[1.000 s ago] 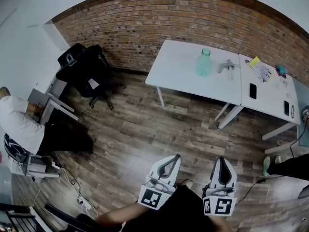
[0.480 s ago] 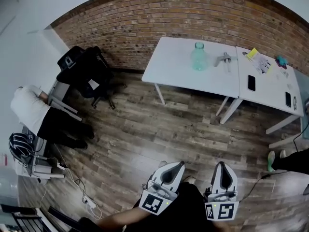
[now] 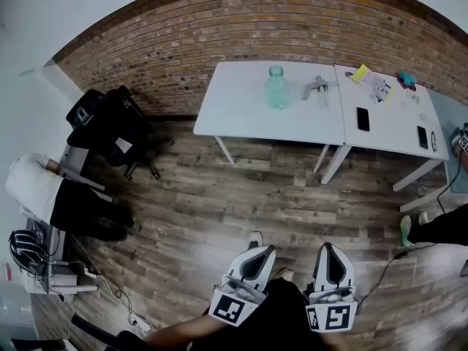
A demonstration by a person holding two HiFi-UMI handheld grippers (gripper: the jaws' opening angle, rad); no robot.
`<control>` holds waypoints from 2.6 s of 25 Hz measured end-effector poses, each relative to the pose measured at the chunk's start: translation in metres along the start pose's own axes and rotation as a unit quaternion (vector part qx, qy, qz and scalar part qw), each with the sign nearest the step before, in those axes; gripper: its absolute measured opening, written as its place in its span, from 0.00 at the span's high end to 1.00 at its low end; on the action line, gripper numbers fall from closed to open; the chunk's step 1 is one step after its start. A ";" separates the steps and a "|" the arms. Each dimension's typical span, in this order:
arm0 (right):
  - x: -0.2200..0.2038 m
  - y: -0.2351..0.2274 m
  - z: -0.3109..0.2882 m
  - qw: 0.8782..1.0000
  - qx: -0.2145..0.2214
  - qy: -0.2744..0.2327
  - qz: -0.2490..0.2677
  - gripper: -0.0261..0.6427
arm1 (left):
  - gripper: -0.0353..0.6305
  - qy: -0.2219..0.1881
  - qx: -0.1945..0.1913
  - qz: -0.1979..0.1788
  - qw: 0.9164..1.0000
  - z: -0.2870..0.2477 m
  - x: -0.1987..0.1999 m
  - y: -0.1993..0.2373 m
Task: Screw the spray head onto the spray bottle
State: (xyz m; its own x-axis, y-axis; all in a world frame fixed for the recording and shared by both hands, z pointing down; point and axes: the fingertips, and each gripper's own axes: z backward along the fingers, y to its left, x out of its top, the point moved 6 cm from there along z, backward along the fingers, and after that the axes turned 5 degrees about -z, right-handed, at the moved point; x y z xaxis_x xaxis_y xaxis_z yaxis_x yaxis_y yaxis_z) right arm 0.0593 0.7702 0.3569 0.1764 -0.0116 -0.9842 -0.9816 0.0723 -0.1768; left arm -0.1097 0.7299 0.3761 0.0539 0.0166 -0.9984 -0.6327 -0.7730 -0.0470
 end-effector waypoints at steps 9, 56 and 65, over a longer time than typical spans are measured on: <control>-0.010 0.010 -0.080 0.999 -0.017 0.022 0.027 0.95 | 0.95 0.001 -0.008 -0.015 1.000 -0.043 -0.007 0.070; 0.021 -0.060 -0.339 0.999 -0.014 0.028 0.032 0.95 | 0.94 -0.034 0.050 0.007 0.998 -0.228 0.009 0.257; 0.016 -0.119 -0.370 0.998 -0.014 0.054 0.030 0.95 | 0.94 -0.019 0.062 0.006 0.998 -0.286 0.007 0.245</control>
State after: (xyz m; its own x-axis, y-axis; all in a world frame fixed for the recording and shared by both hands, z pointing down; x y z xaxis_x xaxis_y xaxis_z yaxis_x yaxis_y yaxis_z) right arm 0.1518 0.3922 0.3613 0.1095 -0.1146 -0.9874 -0.9921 0.0488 -0.1157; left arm -0.0432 0.3590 0.3668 0.0189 0.0334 -0.9993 -0.7235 -0.6893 -0.0367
